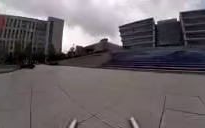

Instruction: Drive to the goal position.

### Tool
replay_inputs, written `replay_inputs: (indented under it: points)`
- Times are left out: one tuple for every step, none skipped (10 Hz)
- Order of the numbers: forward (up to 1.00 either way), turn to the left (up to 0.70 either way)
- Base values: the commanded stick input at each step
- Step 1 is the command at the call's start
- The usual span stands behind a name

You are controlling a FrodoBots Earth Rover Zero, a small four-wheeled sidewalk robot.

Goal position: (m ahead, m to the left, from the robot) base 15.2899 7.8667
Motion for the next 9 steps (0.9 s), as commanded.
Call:
replay_inputs:
  points:
    - [1.00, 0.27]
    - [1.00, 0.00]
    - [1.00, 0.00]
    - [1.00, 0.00]
    - [1.00, 0.00]
    - [1.00, 0.00]
    - [1.00, 0.00]
    - [1.00, 0.00]
    - [1.00, 0.00]
